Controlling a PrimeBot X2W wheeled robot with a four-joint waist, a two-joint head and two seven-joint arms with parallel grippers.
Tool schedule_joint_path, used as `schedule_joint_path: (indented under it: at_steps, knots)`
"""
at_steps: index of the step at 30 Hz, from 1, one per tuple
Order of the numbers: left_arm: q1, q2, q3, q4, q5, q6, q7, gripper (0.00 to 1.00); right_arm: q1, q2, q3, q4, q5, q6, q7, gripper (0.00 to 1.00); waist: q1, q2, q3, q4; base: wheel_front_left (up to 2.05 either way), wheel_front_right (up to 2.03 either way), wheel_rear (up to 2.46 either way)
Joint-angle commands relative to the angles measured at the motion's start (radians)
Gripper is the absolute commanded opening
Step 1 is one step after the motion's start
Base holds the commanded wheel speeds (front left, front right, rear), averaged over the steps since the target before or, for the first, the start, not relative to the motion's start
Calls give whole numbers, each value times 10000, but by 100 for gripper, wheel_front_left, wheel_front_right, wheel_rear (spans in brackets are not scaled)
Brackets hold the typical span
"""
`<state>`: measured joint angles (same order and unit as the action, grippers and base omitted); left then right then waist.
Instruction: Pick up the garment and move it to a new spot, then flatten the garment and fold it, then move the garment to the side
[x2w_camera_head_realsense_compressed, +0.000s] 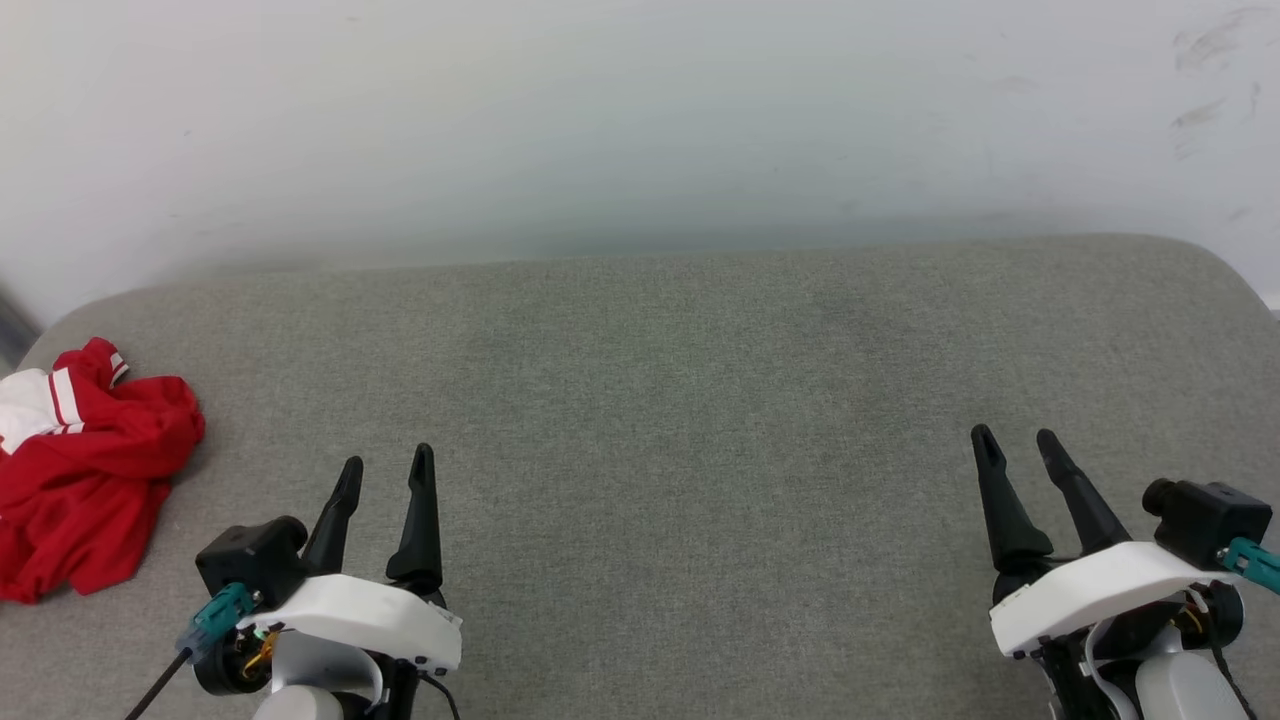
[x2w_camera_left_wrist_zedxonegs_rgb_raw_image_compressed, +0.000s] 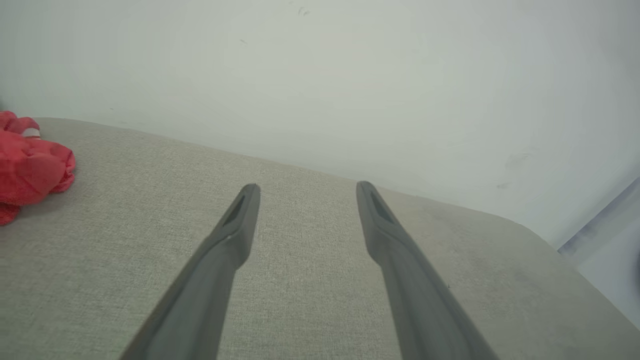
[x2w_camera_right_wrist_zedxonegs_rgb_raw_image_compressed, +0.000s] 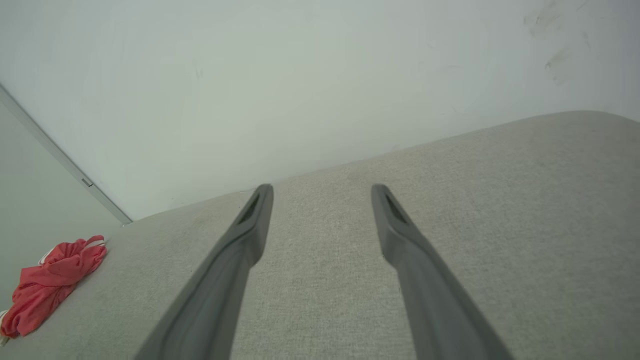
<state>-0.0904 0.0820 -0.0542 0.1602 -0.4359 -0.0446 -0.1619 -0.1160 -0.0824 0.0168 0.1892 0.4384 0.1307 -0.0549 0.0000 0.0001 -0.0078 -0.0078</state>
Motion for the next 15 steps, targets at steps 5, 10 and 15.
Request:
schedule_joint_path:
  at_steps: [5, 10, 15]
  knots:
    - [4, 138, -78, -39, 729, 152, -188, 100, -72, 72, -88, -15, -708, 0, 83, 100, 0, -1, -19, 0, 0, 0, 0]
    - [56, 183, -144, 66, 1181, 257, -294, 100, -83, 104, -44, 35, -1187, 0, 176, 100, 0, -1, -30, -5, 0, 0, 0]
    - [39, 204, -209, 173, 1576, 288, -404, 100, -82, 141, -64, 7, -1656, 0, 222, 100, 0, -1, -41, -10, 0, 0, 0]
